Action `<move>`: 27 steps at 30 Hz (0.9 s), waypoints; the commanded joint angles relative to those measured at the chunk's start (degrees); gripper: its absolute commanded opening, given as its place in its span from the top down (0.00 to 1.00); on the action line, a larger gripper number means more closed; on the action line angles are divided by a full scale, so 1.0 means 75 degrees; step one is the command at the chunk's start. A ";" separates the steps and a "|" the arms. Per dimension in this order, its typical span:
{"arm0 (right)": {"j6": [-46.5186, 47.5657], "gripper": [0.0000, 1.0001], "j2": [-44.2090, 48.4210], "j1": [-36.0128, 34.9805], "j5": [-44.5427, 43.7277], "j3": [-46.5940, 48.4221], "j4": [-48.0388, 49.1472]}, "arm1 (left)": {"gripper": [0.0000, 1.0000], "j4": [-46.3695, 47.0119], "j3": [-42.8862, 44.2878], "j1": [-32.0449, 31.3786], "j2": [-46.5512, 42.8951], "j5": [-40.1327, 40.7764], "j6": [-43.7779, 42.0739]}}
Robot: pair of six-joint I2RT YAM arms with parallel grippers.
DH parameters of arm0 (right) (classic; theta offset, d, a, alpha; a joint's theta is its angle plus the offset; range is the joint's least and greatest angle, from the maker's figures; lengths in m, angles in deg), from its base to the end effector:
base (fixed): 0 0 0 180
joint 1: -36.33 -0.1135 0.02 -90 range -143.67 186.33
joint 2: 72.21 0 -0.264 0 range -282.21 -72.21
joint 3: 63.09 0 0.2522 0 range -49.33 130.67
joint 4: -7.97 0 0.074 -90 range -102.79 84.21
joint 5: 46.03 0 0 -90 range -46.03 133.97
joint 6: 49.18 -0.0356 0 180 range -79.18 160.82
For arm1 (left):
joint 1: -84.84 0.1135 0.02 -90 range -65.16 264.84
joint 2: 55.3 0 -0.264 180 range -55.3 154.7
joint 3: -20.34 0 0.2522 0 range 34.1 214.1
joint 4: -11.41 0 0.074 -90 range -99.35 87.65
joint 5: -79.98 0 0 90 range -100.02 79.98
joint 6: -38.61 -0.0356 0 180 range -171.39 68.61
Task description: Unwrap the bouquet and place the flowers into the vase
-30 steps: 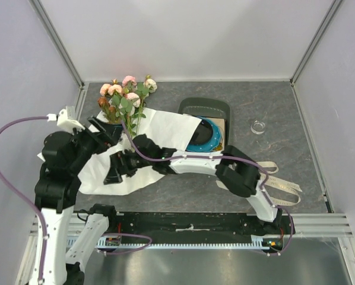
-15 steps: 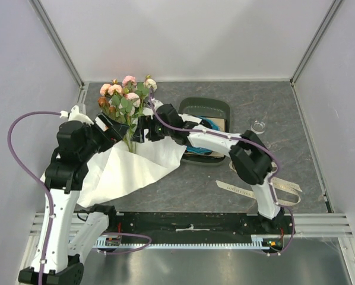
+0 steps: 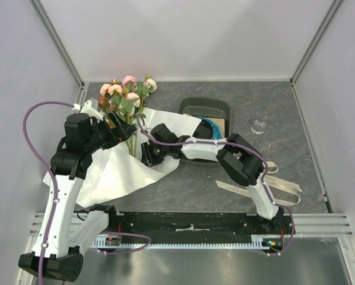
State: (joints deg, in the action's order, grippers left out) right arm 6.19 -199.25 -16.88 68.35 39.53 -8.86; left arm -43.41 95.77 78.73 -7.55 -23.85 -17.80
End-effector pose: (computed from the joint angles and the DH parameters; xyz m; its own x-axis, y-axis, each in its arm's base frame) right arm 0.2809 0.4002 0.1498 -0.8450 -0.2657 -0.4640 -0.5287 0.5444 0.6512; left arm 0.1606 -0.0258 0.3765 -0.5520 -0.4812 -0.6810 0.0114 0.8123 -0.5832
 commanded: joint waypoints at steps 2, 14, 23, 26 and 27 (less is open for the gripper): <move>0.0352 0.64 0.1376 -0.0299 0.1154 -0.1170 0.1089 | 0.10 0.0306 0.0286 0.0029 0.0243 -0.0535 -0.0470; 0.0739 0.41 0.2630 -0.0651 0.0757 -0.3315 0.1359 | 0.16 0.0307 -0.0322 0.0041 0.0302 -0.0911 -0.0482; 0.0727 0.24 0.3591 -0.0582 0.0127 -0.3938 0.1335 | 0.62 0.0869 -0.3238 0.0041 -0.0939 -0.1684 0.1345; 0.0227 0.21 0.3580 -0.0149 -0.0970 -0.3274 0.1289 | 0.60 0.0694 -0.3569 0.0041 -0.1432 -0.1380 0.1756; 0.0049 0.19 0.3313 -0.0008 -0.1186 -0.3038 0.1265 | 0.59 0.0624 -0.3559 0.0041 -0.1491 -0.1171 0.1873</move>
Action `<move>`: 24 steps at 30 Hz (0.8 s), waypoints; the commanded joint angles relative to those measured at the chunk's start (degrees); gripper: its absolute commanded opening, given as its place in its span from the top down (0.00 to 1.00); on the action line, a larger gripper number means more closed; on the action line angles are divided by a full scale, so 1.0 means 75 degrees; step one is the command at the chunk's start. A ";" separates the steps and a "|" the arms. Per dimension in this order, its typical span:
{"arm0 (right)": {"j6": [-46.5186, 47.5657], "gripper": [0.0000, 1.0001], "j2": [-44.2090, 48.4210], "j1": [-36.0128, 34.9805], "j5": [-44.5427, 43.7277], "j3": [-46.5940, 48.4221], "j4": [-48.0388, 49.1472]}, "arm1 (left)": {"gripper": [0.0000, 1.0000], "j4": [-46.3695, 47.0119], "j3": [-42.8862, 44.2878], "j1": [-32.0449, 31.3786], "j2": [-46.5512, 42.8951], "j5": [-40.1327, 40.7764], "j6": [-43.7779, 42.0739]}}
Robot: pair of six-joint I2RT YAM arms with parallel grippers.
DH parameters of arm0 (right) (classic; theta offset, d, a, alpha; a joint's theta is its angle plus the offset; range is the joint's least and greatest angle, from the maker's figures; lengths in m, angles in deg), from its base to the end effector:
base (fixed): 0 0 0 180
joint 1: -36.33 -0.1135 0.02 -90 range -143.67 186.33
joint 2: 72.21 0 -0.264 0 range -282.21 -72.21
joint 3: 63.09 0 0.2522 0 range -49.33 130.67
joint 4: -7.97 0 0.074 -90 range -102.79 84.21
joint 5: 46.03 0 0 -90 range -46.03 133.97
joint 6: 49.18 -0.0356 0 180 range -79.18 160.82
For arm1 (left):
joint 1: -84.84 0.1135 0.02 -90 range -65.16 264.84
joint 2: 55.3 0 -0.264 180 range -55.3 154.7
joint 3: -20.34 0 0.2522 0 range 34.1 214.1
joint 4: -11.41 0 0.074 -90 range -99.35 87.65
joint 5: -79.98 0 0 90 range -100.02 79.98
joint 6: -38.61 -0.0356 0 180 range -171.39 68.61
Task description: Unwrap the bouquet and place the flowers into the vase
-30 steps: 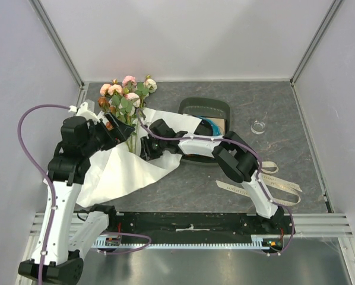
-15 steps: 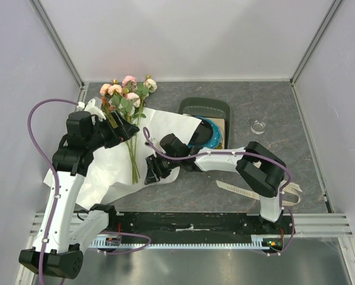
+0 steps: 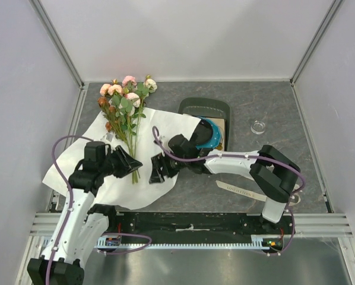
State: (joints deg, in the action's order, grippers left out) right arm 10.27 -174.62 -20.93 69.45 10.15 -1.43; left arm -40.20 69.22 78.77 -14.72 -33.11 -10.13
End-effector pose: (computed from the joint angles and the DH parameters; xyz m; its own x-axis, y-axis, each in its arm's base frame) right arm 0.1926 0.3279 0.1822 -0.7688 -0.3473 -0.5370 -0.6392 0.4434 0.6284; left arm 0.1444 -0.0294 0.2484 -0.7640 -0.5288 -0.3696 -0.1634 0.7128 -0.6821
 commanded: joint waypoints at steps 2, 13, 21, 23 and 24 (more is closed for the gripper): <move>-0.1057 0.20 -0.0429 0.0871 -0.1498 0.1801 0.0274 | 0.52 0.0042 0.0203 0.0035 -0.0582 0.0207 0.0898; -0.1049 0.34 -0.4285 0.1153 -0.1883 0.6035 0.0369 | 0.43 -0.0204 0.1130 0.0047 -0.0511 0.0301 0.0429; -0.1259 0.56 -0.5657 0.1177 -0.1861 0.7326 0.0426 | 0.42 -0.0661 0.1517 0.0047 -0.0711 0.0605 -0.0110; -0.1388 0.57 -0.5786 0.1165 -0.1861 0.7280 0.0612 | 0.42 -0.0638 0.1471 0.0035 -0.0723 0.0653 -0.0110; -0.1423 0.59 -0.5833 0.1165 -0.1861 0.7280 0.0695 | 0.42 -0.0603 0.1459 0.0047 -0.0723 0.0642 -0.0110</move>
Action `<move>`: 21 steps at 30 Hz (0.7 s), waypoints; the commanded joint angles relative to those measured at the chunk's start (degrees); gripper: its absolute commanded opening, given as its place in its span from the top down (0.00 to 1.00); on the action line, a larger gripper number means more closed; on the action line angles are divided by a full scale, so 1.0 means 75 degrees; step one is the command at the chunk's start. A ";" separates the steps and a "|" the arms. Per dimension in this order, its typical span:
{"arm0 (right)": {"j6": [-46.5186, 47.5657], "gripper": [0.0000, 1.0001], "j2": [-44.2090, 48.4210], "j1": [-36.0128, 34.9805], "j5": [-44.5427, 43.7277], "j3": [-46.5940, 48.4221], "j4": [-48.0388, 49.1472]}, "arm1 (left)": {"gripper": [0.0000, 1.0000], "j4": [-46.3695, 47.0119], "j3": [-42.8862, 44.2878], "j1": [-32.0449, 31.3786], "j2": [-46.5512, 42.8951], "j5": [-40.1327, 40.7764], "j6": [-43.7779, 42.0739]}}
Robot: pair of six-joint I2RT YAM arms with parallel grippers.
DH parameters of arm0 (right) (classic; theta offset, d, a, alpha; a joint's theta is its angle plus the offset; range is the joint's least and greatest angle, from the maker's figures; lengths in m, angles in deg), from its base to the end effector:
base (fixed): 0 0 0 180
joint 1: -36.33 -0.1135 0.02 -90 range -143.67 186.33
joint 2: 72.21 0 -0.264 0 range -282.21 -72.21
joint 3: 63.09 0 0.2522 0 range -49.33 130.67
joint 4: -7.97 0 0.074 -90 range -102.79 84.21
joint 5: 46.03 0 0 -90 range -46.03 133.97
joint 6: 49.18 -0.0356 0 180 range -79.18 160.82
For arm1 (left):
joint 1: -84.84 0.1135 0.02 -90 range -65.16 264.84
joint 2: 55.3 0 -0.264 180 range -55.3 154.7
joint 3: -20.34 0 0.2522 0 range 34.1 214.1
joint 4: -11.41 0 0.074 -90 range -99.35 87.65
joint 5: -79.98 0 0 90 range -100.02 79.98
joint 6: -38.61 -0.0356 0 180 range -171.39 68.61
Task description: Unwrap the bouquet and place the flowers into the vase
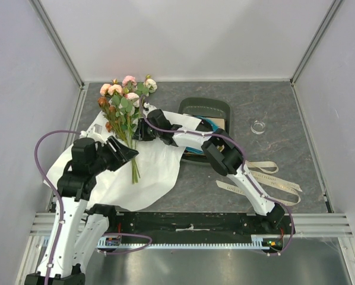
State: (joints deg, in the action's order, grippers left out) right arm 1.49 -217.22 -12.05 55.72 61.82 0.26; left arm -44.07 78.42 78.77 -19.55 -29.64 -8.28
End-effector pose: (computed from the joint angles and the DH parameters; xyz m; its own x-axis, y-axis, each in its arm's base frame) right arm 0.3728 0.4305 0.1274 -0.7794 0.0570 -0.6240 -0.4623 0.6199 0.6341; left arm 0.1271 -0.0255 0.3048 -0.6561 -0.5776 -0.4857 -0.0948 0.7016 -0.7062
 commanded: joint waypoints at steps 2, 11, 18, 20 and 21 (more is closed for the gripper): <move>-0.0298 0.63 -0.0317 -0.0018 -0.0113 0.0495 0.0542 | 0.42 -0.0040 0.0209 0.0035 -0.0044 0.0143 -0.0346; 0.0040 1.00 -0.0098 0.0193 -0.0593 0.1071 0.0425 | 0.42 -0.0180 0.0326 0.0047 -0.0172 0.0190 -0.0510; 0.0826 1.00 0.1965 0.0474 -0.1414 -0.0147 0.0658 | 0.41 -0.0134 0.0314 0.0047 -0.0301 0.0330 -0.0522; 0.0675 1.00 0.2552 0.0567 -0.1391 -0.0627 0.1031 | 0.40 -0.0064 0.0302 0.0047 -0.0290 0.0354 -0.0510; 0.0616 1.00 0.2739 0.0638 -0.1379 -0.0803 0.1173 | 0.39 -0.0028 0.0314 0.0047 -0.0290 0.0342 -0.0510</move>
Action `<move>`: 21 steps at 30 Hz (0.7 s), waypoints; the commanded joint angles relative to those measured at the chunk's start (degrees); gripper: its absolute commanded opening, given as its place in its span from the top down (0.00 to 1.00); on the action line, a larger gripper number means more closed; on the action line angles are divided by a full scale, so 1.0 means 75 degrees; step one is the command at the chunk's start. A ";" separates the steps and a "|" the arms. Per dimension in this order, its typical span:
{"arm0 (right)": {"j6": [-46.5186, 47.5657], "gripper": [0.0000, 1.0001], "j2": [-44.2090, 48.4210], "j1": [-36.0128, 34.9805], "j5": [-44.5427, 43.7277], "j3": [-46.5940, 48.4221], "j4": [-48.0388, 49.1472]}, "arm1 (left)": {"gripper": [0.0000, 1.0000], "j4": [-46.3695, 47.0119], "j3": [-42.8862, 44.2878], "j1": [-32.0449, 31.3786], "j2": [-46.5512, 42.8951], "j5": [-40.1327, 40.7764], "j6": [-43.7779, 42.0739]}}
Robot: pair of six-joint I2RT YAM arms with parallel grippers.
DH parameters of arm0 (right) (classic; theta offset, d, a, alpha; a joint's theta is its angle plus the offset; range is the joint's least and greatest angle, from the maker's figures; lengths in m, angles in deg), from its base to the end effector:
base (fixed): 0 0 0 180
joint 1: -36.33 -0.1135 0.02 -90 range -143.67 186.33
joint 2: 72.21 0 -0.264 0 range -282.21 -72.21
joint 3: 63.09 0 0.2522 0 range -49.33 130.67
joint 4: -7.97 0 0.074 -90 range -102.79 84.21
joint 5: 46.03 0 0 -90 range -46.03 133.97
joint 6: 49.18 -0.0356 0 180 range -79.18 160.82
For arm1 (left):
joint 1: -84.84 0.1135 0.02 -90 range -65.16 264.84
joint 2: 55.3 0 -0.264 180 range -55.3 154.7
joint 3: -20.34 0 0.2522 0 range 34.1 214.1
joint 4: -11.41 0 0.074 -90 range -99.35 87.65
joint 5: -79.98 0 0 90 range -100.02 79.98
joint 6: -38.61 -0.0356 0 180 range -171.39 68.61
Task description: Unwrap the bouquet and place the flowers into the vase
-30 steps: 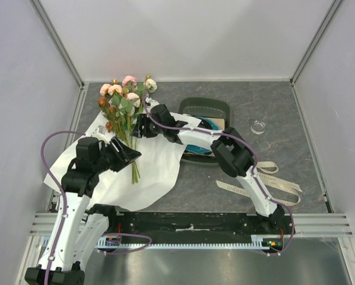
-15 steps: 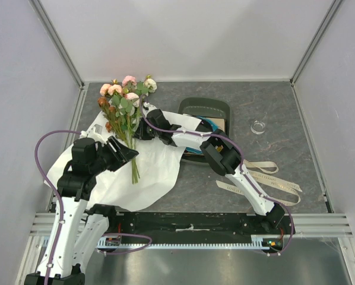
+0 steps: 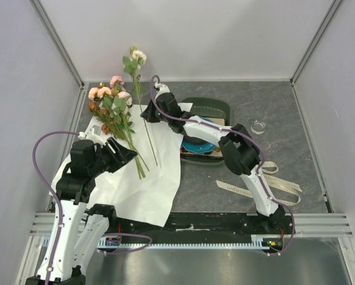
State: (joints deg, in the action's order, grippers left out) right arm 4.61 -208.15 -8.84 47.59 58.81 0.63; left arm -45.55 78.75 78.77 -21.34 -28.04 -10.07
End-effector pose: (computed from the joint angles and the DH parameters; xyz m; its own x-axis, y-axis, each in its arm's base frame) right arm 0.3907 0.3962 0.1960 -0.6500 0.1824 -0.7377 -0.4527 0.6868 0.5687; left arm 0.1197 -0.0238 0.3074 -0.6391 -0.5635 -0.5236 -0.0825 0.7270 -0.6817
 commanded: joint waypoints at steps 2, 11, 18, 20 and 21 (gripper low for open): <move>-0.0046 1.00 0.2080 0.0245 -0.0307 -0.1010 0.1685 | 0.36 0.0252 0.0293 0.0047 -0.0004 -0.0034 -0.0248; -0.1616 1.00 0.3898 0.0268 0.0817 -0.3787 0.4674 | 0.16 0.3214 -0.0397 0.0035 0.0778 -0.3403 -0.0389; -0.2858 1.00 0.4695 0.0222 0.1451 -0.4995 0.5472 | 0.16 0.4482 -0.0468 0.0000 0.1916 -0.4897 -0.0458; -0.3035 1.00 0.4894 0.0187 0.1592 -0.5335 0.5788 | 0.17 0.4587 -0.0433 -0.0011 0.2046 -0.4968 -0.0599; -0.3140 1.00 0.4964 0.0163 0.1638 -0.5533 0.5859 | 0.17 0.4658 -0.0433 -0.0058 0.2151 -0.4991 -0.0611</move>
State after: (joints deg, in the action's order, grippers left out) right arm -13.46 -176.28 -6.98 56.33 20.58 35.32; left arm -17.77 75.03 78.75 -6.26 -58.42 -11.68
